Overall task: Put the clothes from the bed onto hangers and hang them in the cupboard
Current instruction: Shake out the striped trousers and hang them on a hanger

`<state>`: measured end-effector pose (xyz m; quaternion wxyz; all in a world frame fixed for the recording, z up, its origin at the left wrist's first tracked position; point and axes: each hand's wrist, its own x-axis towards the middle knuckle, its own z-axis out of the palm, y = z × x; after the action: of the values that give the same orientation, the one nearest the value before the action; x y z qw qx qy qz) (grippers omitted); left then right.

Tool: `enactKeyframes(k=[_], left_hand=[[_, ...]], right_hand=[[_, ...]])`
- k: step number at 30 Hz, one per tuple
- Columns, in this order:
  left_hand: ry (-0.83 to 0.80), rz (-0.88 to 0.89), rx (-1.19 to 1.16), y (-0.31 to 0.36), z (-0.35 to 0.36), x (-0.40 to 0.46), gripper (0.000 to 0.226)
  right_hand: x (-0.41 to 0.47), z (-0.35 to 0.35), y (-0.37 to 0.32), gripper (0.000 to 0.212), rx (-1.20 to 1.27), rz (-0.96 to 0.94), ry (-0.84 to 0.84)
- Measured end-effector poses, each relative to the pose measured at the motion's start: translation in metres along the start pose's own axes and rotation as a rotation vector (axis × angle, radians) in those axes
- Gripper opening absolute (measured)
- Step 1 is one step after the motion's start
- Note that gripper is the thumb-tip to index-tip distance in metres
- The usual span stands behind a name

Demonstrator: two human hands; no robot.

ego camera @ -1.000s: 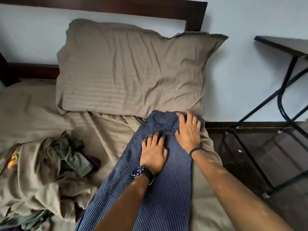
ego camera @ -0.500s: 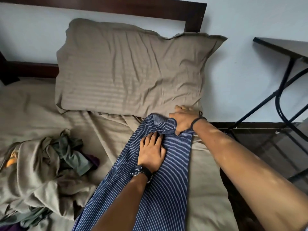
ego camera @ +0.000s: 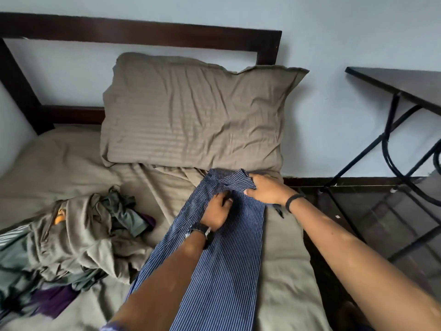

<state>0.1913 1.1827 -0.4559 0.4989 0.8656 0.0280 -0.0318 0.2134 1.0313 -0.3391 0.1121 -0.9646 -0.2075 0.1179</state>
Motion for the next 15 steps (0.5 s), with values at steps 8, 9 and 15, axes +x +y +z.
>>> enactKeyframes(k=[8, 9, 15], left_hand=[[-0.059, -0.347, -1.343, 0.013, -0.044, -0.146, 0.028], [-0.040, -0.357, -1.400, 0.012, -0.049, -0.166, 0.029], [-0.030, -0.504, -1.526, -0.029, -0.061, -0.308, 0.039]], right_hand=[[-0.077, 0.007, -0.103, 0.023, 0.192, -0.184, 0.039], [-0.088, 0.013, -0.113, 0.020, 0.210, -0.196, 0.007], [-0.170, 0.080, -0.174, 0.035, 0.100, -0.261, -0.261]])
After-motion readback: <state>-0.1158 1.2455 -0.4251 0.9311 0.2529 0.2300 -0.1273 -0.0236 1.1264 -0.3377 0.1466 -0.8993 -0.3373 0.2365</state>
